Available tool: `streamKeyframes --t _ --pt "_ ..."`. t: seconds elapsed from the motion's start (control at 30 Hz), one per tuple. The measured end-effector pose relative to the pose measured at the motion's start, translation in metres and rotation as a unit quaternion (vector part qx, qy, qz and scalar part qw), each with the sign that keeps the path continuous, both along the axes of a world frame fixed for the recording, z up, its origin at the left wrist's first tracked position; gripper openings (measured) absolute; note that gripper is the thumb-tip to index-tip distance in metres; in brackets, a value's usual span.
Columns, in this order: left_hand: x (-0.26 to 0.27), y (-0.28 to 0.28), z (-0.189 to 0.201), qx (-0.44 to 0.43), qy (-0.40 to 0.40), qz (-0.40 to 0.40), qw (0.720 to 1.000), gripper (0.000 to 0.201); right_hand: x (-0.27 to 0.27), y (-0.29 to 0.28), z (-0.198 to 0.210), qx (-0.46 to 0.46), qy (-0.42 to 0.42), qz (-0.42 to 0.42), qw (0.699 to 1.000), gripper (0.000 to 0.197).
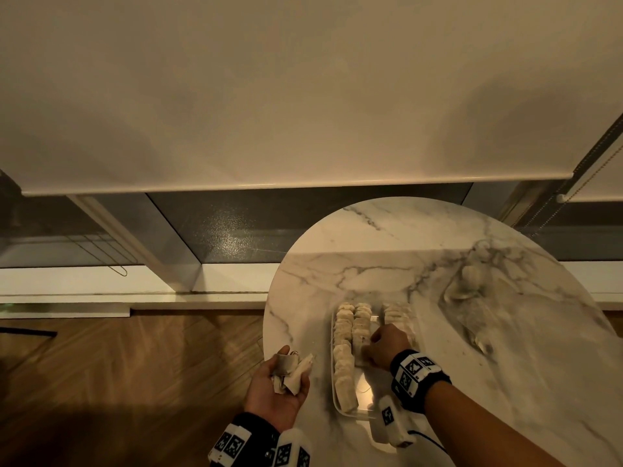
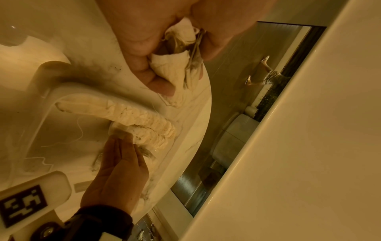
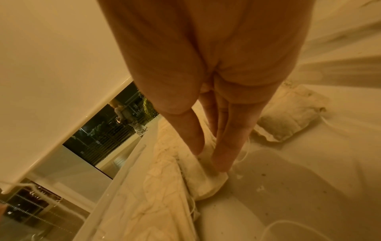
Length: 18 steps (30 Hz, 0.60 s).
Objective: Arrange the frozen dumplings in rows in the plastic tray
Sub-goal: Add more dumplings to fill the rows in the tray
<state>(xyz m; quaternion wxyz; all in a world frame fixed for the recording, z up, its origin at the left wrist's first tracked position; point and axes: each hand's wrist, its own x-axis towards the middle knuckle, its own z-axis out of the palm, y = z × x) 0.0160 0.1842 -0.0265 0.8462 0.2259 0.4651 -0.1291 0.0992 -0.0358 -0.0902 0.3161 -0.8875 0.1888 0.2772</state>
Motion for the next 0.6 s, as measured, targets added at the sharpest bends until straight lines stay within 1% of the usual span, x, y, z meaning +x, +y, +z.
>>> streamKeyframes --t 0.23,0.4,0.47,0.5,0.57,0.6 --pt "-0.001 -0.001 0.007 -0.002 -0.013 -0.005 1.000 0.019 0.000 -0.001 -0.001 0.019 0.004 -0.007 1.000 0.016" --pt "0.000 -0.007 0.015 -0.001 -0.029 -0.020 0.999 0.021 -0.002 -0.007 0.001 0.058 0.006 -0.001 0.998 0.014" --pt "0.002 -0.009 0.019 -0.003 -0.037 -0.031 0.999 0.021 -0.005 -0.010 0.003 0.076 0.005 -0.018 0.997 0.012" --pt "0.002 -0.011 0.022 -0.003 -0.043 -0.037 0.998 0.023 -0.007 -0.012 0.003 0.087 0.003 -0.033 0.996 0.017" --pt "0.003 -0.014 0.025 -0.005 -0.054 -0.045 0.998 0.029 -0.010 -0.016 0.003 0.118 -0.002 -0.073 0.990 0.033" --pt "0.003 -0.015 0.027 -0.006 -0.058 -0.047 0.997 0.029 -0.012 -0.017 0.008 0.138 -0.013 -0.092 0.986 0.037"
